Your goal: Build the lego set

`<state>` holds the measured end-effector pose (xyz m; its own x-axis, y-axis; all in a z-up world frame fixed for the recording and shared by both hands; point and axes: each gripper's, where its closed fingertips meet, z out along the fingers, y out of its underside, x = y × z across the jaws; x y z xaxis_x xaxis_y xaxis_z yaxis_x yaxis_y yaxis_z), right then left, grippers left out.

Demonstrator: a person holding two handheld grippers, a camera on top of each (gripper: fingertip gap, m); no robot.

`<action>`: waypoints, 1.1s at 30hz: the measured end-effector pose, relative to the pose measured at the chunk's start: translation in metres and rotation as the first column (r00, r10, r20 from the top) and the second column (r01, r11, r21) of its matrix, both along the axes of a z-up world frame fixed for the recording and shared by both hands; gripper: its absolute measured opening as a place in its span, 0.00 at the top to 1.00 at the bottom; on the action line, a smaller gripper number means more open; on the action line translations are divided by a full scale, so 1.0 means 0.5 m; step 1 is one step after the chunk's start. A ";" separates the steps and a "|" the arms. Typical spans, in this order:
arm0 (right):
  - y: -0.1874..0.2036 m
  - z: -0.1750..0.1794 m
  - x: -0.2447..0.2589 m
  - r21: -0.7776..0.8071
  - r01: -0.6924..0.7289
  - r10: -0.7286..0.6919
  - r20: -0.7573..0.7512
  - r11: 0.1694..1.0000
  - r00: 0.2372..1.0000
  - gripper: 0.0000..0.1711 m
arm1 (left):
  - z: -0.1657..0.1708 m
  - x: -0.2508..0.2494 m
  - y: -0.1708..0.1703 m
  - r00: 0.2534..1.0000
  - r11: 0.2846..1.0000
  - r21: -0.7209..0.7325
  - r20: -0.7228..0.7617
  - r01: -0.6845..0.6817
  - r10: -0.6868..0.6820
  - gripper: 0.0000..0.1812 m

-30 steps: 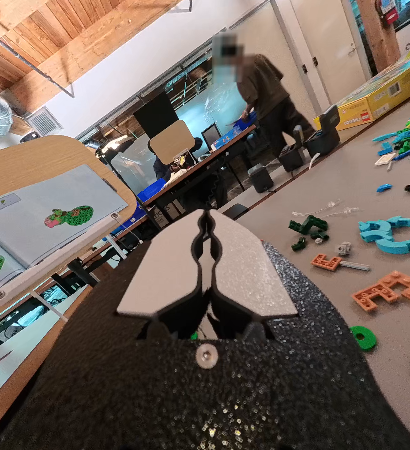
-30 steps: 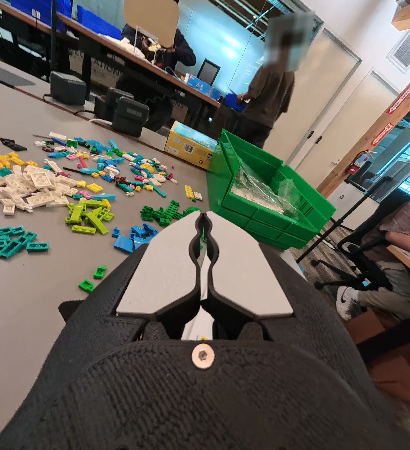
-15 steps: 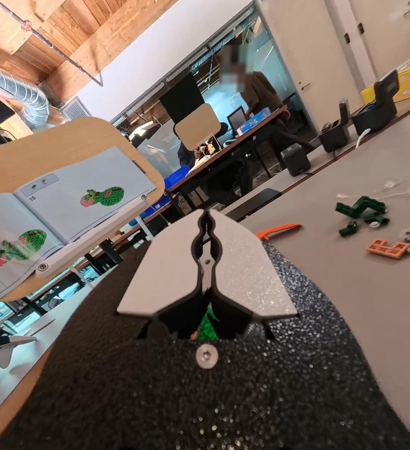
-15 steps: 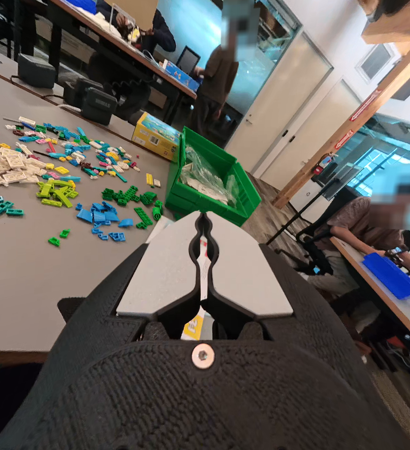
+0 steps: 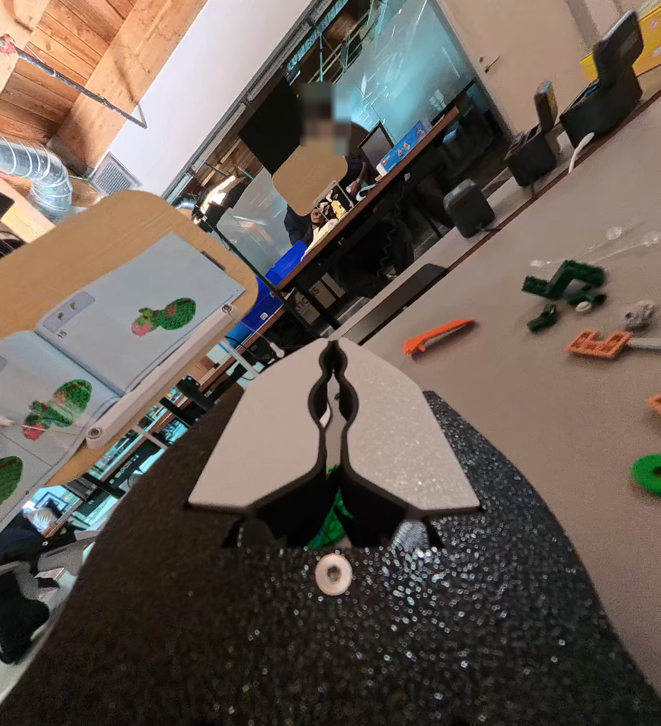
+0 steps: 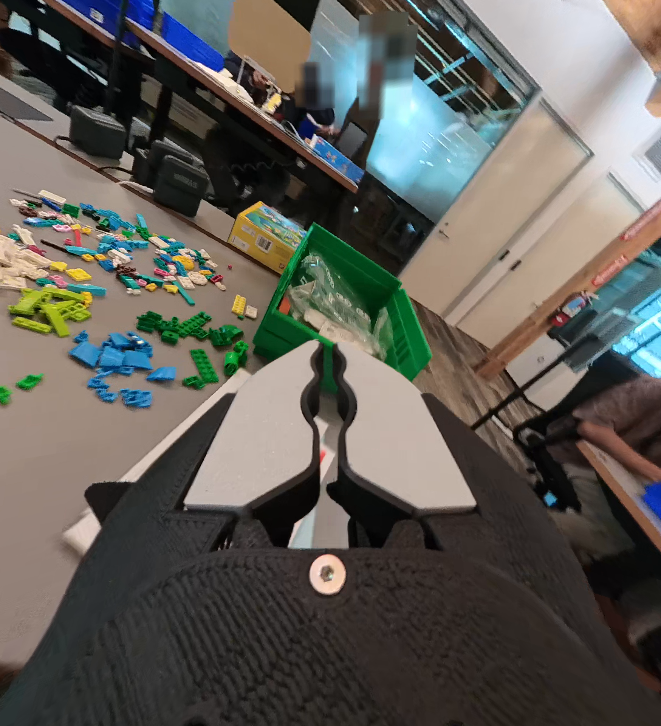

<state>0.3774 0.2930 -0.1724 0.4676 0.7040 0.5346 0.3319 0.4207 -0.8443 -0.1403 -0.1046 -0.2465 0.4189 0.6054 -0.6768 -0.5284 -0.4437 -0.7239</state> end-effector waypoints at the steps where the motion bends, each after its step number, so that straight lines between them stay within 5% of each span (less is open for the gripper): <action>1: 0.027 0.001 -0.016 0.027 -0.022 0.022 0.010 0.999 1.000 0.96 | 0.011 0.016 0.010 1.000 1.000 0.016 0.004 -0.007 0.007 1.00; 9: 0.267 -0.068 -0.217 0.120 -0.276 0.213 0.380 0.954 0.900 0.80 | 0.151 0.241 0.264 0.981 0.962 0.227 0.087 0.152 -0.175 1.00; 16: 0.339 -0.153 -0.392 -0.020 -0.422 0.356 0.575 0.906 0.737 0.70 | 0.228 0.398 0.443 0.941 0.927 0.201 0.055 0.317 -0.334 1.00; 19: 0.365 -0.179 -0.429 0.017 -0.421 0.310 0.648 0.907 0.695 0.71 | 0.231 0.431 0.466 0.928 0.920 0.192 0.088 0.341 -0.362 0.99; 21: 0.391 -0.188 -0.437 0.067 -0.388 0.236 0.696 0.919 0.679 0.85 | 0.225 0.445 0.473 0.930 0.928 0.162 0.096 0.337 -0.355 0.98; 23: 0.405 -0.174 -0.439 0.106 -0.372 0.204 0.684 0.922 0.701 1.00 | 0.219 0.458 0.479 0.932 0.932 0.130 0.089 0.338 -0.350 0.96; 27: 0.403 -0.113 -0.433 0.013 -0.361 0.301 0.525 0.933 0.796 1.00 | 0.213 0.490 0.514 0.905 0.910 0.127 0.116 0.394 -0.408 0.90; 33: 0.420 -0.077 -0.409 -0.038 -0.358 0.338 0.434 0.933 0.835 1.00 | 0.215 0.515 0.587 0.898 0.907 0.123 0.142 0.402 -0.417 0.88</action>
